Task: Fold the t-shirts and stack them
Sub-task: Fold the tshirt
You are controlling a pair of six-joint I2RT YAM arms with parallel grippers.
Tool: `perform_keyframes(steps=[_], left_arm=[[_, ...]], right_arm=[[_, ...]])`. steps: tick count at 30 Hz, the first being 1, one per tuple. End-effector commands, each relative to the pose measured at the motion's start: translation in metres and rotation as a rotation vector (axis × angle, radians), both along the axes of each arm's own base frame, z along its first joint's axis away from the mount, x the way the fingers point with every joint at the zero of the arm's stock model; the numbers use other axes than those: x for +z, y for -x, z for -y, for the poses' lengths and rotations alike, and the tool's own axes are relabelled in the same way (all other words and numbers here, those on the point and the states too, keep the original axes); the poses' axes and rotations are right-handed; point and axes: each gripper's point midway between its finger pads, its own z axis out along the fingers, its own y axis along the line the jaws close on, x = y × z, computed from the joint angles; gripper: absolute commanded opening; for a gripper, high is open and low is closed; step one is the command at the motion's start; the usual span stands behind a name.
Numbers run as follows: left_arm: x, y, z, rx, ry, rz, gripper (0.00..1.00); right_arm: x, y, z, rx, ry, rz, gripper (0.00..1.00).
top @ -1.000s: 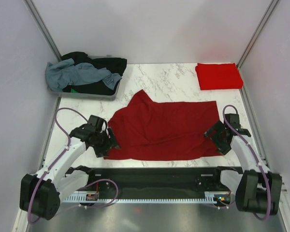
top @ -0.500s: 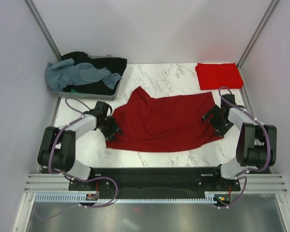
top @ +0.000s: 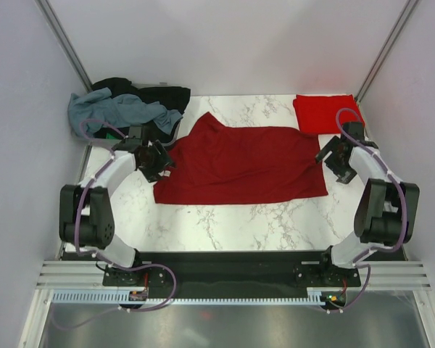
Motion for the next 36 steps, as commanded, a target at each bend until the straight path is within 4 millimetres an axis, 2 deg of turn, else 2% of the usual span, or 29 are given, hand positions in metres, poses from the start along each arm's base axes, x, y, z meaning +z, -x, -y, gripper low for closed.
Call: perform_keyframes(steps=[1,2,3,4,6,7,9,10,13,17,23,26,27,29,30,31,32,34,35,36], left_arm=[[0.029,0.026,0.004,-0.056,0.020,0.051,0.74],[0.040,0.031,0.004,-0.060,0.027,0.083,0.77],[0.042,0.037,0.003,-0.061,0.024,0.091,0.77],[0.037,0.048,0.001,-0.060,0.016,0.075,0.77],[0.041,0.059,-0.002,-0.062,0.004,0.094,0.77],[0.038,0.064,-0.003,-0.062,0.005,0.088,0.77],[0.022,0.080,-0.004,-0.062,0.008,0.049,0.78],[0.012,0.089,-0.005,-0.061,0.006,0.024,0.79],[-0.006,0.096,-0.004,-0.069,0.011,0.006,0.82],[-0.017,0.092,-0.004,-0.051,0.016,0.003,0.86],[-0.039,0.087,-0.013,-0.018,-0.038,-0.055,0.84],[-0.051,0.085,-0.019,0.001,-0.069,-0.070,0.81],[-0.054,0.083,-0.021,0.009,-0.082,-0.071,0.80],[-0.058,0.078,-0.022,0.015,-0.087,-0.066,0.73],[-0.063,0.077,-0.024,0.023,-0.100,-0.082,0.70],[-0.062,0.071,-0.024,0.028,-0.101,-0.075,0.66],[-0.061,0.066,-0.024,0.029,-0.105,-0.067,0.55],[-0.055,0.050,-0.025,0.033,-0.116,-0.045,0.41],[-0.051,0.044,-0.024,0.033,-0.114,-0.035,0.28],[-0.047,0.037,-0.022,0.032,-0.106,-0.025,0.23]], right_arm=[[0.018,0.029,-0.003,-0.013,0.017,0.029,0.98],[0.018,0.034,-0.011,0.002,-0.016,0.043,0.98],[0.024,0.038,-0.014,0.004,-0.024,0.077,0.98],[0.012,0.050,-0.018,0.011,-0.035,0.051,0.98],[0.007,0.058,-0.022,0.025,-0.045,0.058,0.93],[-0.004,0.067,-0.024,0.033,-0.050,0.031,0.91],[-0.013,0.071,-0.026,0.043,-0.059,0.008,0.85],[-0.018,0.071,-0.027,0.052,-0.063,0.008,0.81],[-0.028,0.066,-0.029,0.063,-0.076,0.015,0.72],[-0.036,0.057,-0.025,0.076,-0.058,0.009,0.68],[-0.044,0.050,-0.026,0.100,-0.068,0.001,0.63],[-0.049,0.051,-0.024,0.109,-0.056,-0.005,0.49],[-0.051,0.051,-0.024,0.114,-0.054,-0.009,0.34],[-0.053,0.051,-0.024,0.120,-0.053,-0.011,0.24],[-0.054,0.050,-0.024,0.123,-0.056,-0.014,0.13],[-0.054,0.049,-0.025,0.122,-0.058,-0.015,0.07],[-0.055,0.048,-0.025,0.115,-0.061,-0.014,0.01],[-0.053,0.043,-0.030,0.095,-0.102,-0.003,0.00],[-0.053,0.040,-0.034,0.091,-0.124,-0.003,0.00],[-0.046,0.031,-0.036,0.088,-0.140,0.020,0.00]])
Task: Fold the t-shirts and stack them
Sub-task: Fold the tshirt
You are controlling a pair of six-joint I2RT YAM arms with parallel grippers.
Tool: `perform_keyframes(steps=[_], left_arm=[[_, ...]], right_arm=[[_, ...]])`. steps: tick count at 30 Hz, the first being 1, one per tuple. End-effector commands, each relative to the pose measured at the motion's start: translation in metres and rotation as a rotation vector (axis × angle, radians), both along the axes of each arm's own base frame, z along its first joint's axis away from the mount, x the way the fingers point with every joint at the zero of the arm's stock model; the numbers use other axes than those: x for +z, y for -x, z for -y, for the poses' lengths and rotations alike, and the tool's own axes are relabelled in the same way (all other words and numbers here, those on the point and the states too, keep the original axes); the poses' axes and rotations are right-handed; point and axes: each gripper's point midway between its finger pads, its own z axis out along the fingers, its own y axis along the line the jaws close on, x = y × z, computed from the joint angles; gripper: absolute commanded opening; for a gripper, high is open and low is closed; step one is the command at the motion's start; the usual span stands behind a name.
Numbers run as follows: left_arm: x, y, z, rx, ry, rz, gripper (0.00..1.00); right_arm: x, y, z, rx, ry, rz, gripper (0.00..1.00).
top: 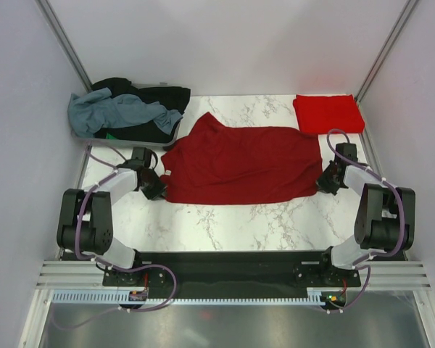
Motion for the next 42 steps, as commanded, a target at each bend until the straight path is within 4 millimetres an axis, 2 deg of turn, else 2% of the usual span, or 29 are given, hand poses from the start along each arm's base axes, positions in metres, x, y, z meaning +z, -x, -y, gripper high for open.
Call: perform_keyframes(steps=[1,2,3,5,6,7,8,9,10,11,12,13,14,15,17,18,20,21,23,24,26,27,28,29,30,32,33,36,42], left_arm=[[0.025,-0.050,0.000,0.005,-0.015,0.126,0.17],[0.034,-0.053,0.008,-0.001,0.028,0.124,0.02],[0.044,-0.059,0.013,-0.003,0.050,0.139,0.02],[0.081,-0.081,0.021,0.001,0.093,0.206,0.02],[0.092,-0.081,0.022,0.000,0.102,0.202,0.02],[0.126,-0.098,0.026,-0.003,0.119,0.274,0.02],[0.143,-0.102,0.028,-0.011,0.133,0.297,0.02],[0.158,-0.100,0.029,-0.016,0.138,0.296,0.02],[0.197,-0.112,0.031,-0.026,0.144,0.378,0.02],[0.219,-0.111,0.029,-0.028,0.140,0.417,0.02],[0.238,-0.110,0.028,-0.031,0.136,0.447,0.02],[0.263,-0.106,0.026,-0.034,0.130,0.484,0.02],[0.278,-0.102,0.024,-0.034,0.124,0.515,0.02],[0.298,-0.094,0.023,-0.040,0.125,0.565,0.02],[0.307,-0.078,0.021,-0.046,0.124,0.581,0.02],[0.318,-0.065,0.020,-0.049,0.127,0.615,0.02],[0.299,-0.050,0.018,-0.050,0.121,0.581,0.02],[0.288,-0.034,0.016,-0.049,0.115,0.571,0.02],[0.270,-0.018,0.008,-0.041,0.076,0.552,0.02],[0.244,-0.006,0.004,-0.035,0.058,0.499,0.02],[0.234,0.016,-0.004,-0.018,0.032,0.517,0.02],[0.206,0.028,-0.007,-0.010,0.019,0.453,0.02],[0.204,0.040,-0.009,0.010,0.022,0.469,0.02],[0.193,0.046,-0.014,0.034,0.007,0.452,0.02],[0.168,0.060,-0.017,0.048,-0.001,0.388,0.02],[0.158,0.074,-0.021,0.086,-0.004,0.383,0.02],[0.144,0.083,-0.022,0.097,-0.003,0.342,0.02],[0.146,0.090,-0.025,0.148,0.005,0.353,0.02],[0.140,0.102,-0.016,0.206,0.090,0.341,0.04]], right_arm=[[0.010,-0.023,-0.010,-0.014,-0.072,0.044,0.00],[0.014,-0.028,-0.011,-0.025,-0.081,0.048,0.00],[0.029,-0.042,-0.009,-0.026,-0.079,0.075,0.00],[0.045,-0.056,-0.007,-0.030,-0.077,0.093,0.00],[0.071,-0.073,-0.004,-0.028,-0.073,0.131,0.00],[0.086,-0.082,-0.004,-0.024,-0.075,0.153,0.00],[0.101,-0.091,-0.003,-0.011,-0.071,0.176,0.00],[0.139,-0.107,-0.001,-0.003,-0.061,0.238,0.00],[0.158,-0.113,0.001,0.002,-0.051,0.267,0.00],[0.183,-0.116,0.003,0.003,-0.036,0.309,0.00],[0.216,-0.118,0.007,0.004,-0.019,0.360,0.00],[0.233,-0.117,0.009,0.001,-0.011,0.390,0.00],[0.255,-0.109,0.009,0.004,-0.002,0.436,0.00],[0.261,-0.100,0.013,-0.004,0.003,0.441,0.00],[0.274,-0.079,0.015,-0.011,0.012,0.474,0.00],[0.254,-0.067,0.015,-0.018,-0.001,0.429,0.00],[0.244,-0.045,0.015,-0.029,-0.002,0.417,0.00],[0.216,-0.031,0.015,-0.037,-0.015,0.354,0.00],[0.202,-0.011,0.018,-0.044,-0.004,0.334,0.00],[0.173,0.005,0.021,-0.062,0.004,0.269,0.00],[0.157,0.023,0.027,-0.088,0.026,0.249,0.00],[0.131,0.039,0.025,-0.106,0.014,0.186,0.00],[0.120,0.046,0.025,-0.123,0.004,0.166,0.00],[0.113,0.052,0.028,-0.161,-0.016,0.172,0.00],[0.088,0.067,0.024,-0.179,-0.052,0.118,0.00],[0.073,0.078,0.024,-0.215,-0.104,0.099,0.00],[0.059,0.088,0.021,-0.236,-0.123,0.066,0.00],[0.052,0.096,0.020,-0.277,-0.158,0.059,0.00],[0.060,0.104,0.016,-0.321,-0.171,0.084,0.00]])
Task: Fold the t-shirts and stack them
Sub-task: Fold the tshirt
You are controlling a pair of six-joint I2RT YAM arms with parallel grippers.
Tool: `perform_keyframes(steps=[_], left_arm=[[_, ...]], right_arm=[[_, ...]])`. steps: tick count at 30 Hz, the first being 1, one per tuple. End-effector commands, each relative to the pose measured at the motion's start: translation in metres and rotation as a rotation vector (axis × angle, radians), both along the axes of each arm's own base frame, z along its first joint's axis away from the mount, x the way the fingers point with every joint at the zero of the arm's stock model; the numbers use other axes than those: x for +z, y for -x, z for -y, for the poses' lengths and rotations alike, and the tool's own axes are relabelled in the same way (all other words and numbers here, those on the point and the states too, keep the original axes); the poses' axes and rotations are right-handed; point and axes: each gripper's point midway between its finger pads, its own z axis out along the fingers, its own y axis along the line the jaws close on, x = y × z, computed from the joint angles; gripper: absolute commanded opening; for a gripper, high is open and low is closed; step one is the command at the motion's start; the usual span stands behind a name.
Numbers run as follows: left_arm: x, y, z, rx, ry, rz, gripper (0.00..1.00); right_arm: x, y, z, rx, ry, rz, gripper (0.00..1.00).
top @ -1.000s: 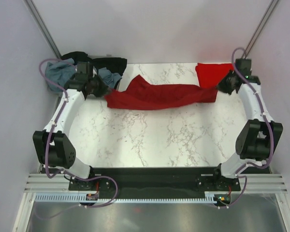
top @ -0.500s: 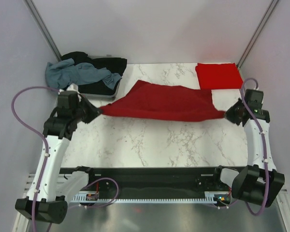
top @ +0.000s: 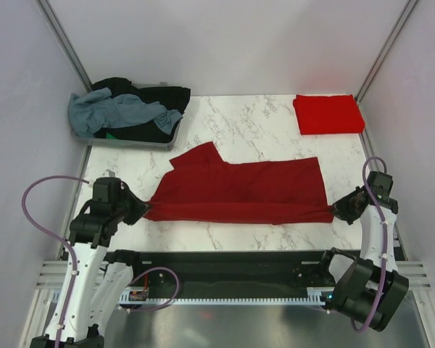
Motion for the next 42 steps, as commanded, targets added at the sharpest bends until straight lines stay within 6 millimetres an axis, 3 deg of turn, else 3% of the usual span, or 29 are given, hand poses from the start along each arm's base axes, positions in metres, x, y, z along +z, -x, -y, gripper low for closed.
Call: perform_keyframes(steps=[1,6,11,13,14,15,16,17,19,20,21,22,23,24,26,27,28,29,30,31,32,34,35,36,37,38,40,41,42], left_arm=[[-0.007,0.006,-0.004,0.090,0.041,-0.022,0.04],[-0.010,0.016,-0.002,0.099,0.073,0.004,0.06],[-0.006,-0.006,0.007,0.039,0.074,-0.008,0.02],[0.014,-0.031,0.010,0.006,0.066,0.052,0.02],[0.005,-0.046,0.010,0.002,0.045,-0.008,0.02],[0.026,-0.068,0.010,-0.002,0.034,0.051,0.02],[0.027,-0.082,0.009,-0.026,0.000,0.042,0.02],[0.039,-0.111,0.008,-0.030,-0.028,0.030,0.02],[0.053,-0.143,0.008,-0.076,-0.066,0.014,0.02],[0.106,-0.169,0.013,-0.095,-0.059,0.122,0.02],[0.103,-0.193,0.017,-0.117,-0.061,0.087,0.02],[0.119,-0.198,0.018,-0.147,-0.072,0.092,0.02],[0.184,-0.214,0.022,-0.159,-0.066,0.237,0.02],[0.199,-0.223,0.023,-0.178,-0.079,0.263,0.02],[0.242,-0.218,0.021,-0.188,-0.101,0.342,0.02],[0.280,-0.211,0.019,-0.191,-0.122,0.439,0.02],[0.296,-0.199,0.016,-0.185,-0.134,0.482,0.02],[0.302,-0.192,0.011,-0.167,-0.148,0.499,0.02],[0.292,-0.185,0.009,-0.162,-0.152,0.476,0.02],[0.300,-0.165,0.007,-0.155,-0.154,0.512,0.02],[0.269,-0.166,0.007,-0.160,-0.154,0.459,0.02],[0.243,-0.154,0.006,-0.157,-0.153,0.429,0.02],[0.242,-0.133,0.004,-0.152,-0.150,0.463,0.02],[0.192,-0.134,0.005,-0.157,-0.144,0.373,0.02],[0.172,-0.125,0.004,-0.152,-0.136,0.350,0.02],[0.123,-0.106,0.004,-0.156,-0.123,0.262,0.02],[0.079,-0.090,0.007,-0.121,-0.065,0.194,0.02],[0.025,-0.071,0.007,-0.105,-0.044,0.070,0.02],[0.014,-0.057,0.009,-0.054,0.008,0.058,0.02]], right_arm=[[0.011,-0.004,0.003,-0.047,0.007,0.053,0.00],[0.012,0.001,-0.012,-0.060,-0.051,0.092,0.00],[0.029,-0.030,-0.018,-0.033,-0.113,0.213,0.00],[0.040,-0.052,-0.012,-0.021,-0.103,0.229,0.00],[0.061,-0.074,-0.007,0.005,-0.044,0.271,0.00],[0.069,-0.087,-0.007,0.021,-0.034,0.275,0.00],[0.058,-0.103,-0.009,0.043,-0.055,0.216,0.00],[0.093,-0.136,-0.015,0.105,-0.032,0.288,0.00],[0.116,-0.172,-0.023,0.200,-0.025,0.303,0.00],[0.146,-0.206,-0.025,0.249,-0.015,0.317,0.00],[0.162,-0.221,-0.025,0.276,-0.008,0.332,0.00],[0.170,-0.238,-0.021,0.310,0.009,0.338,0.00],[0.230,-0.249,-0.013,0.313,0.068,0.441,0.00],[0.251,-0.252,-0.007,0.310,0.110,0.473,0.00],[0.288,-0.245,-0.006,0.299,0.141,0.556,0.00],[0.294,-0.239,-0.011,0.296,0.121,0.583,0.00],[0.315,-0.222,-0.018,0.298,0.124,0.653,0.00],[0.295,-0.220,-0.019,0.280,0.100,0.642,0.00],[0.290,-0.213,-0.021,0.273,0.102,0.649,0.00],[0.298,-0.198,-0.023,0.265,0.121,0.686,0.00],[0.269,-0.193,-0.022,0.257,0.116,0.642,0.00],[0.255,-0.177,-0.023,0.250,0.129,0.634,0.00],[0.220,-0.169,-0.021,0.239,0.116,0.567,0.00],[0.204,-0.164,-0.021,0.239,0.118,0.541,0.00],[0.195,-0.154,-0.022,0.238,0.120,0.533,0.00],[0.157,-0.143,-0.021,0.222,0.111,0.459,0.00],[0.130,-0.128,-0.014,0.171,0.113,0.430,0.00],[0.089,-0.110,-0.016,0.154,0.072,0.348,0.00],[0.073,-0.102,-0.016,0.134,0.046,0.322,0.00]])
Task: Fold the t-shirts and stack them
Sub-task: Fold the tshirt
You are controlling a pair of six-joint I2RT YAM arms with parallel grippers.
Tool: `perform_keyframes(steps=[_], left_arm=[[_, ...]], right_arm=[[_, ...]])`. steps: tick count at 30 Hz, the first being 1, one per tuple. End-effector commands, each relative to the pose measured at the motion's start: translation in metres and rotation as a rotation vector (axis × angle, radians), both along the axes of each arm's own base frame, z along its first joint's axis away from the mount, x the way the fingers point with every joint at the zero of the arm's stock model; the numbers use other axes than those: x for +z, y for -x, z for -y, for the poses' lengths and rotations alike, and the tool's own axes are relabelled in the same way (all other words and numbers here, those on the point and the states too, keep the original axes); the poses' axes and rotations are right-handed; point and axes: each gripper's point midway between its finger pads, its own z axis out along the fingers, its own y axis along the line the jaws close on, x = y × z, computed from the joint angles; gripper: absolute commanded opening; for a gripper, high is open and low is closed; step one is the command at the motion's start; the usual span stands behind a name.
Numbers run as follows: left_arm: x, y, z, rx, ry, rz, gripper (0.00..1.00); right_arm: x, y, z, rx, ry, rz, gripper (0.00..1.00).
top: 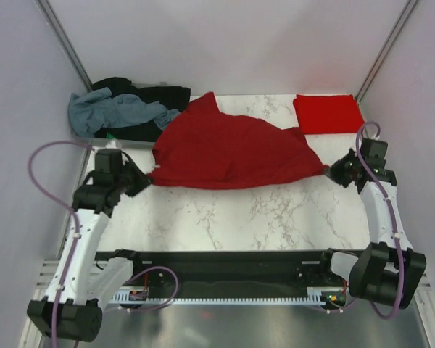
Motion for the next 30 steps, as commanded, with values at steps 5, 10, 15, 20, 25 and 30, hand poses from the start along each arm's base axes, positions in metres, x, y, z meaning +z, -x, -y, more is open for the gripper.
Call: perform_keyframes(steps=[5,10,15,20,25,30], left_arm=[[-0.160,0.080,0.012,0.188,0.251,-0.343,0.06],[-0.162,0.090,0.008,0.295,0.321,-0.326,0.13],[-0.167,0.097,0.014,0.285,0.360,-0.344,0.35],[-0.111,0.085,0.015,0.198,0.342,-0.183,0.70],[-0.053,0.059,-0.006,0.150,0.135,-0.039,0.72],[-0.011,0.009,-0.007,0.053,0.003,0.053,0.70]], right_arm=[[-0.110,0.068,0.012,-0.160,-0.085,-0.212,0.00],[-0.119,0.091,0.009,-0.227,-0.094,-0.238,0.17],[-0.118,0.107,0.009,-0.273,-0.084,-0.238,0.74],[-0.089,0.107,0.018,-0.296,-0.018,-0.146,0.98],[-0.028,0.064,0.021,-0.184,0.026,0.053,0.97],[0.018,0.008,-0.030,0.078,0.122,0.052,0.97]])
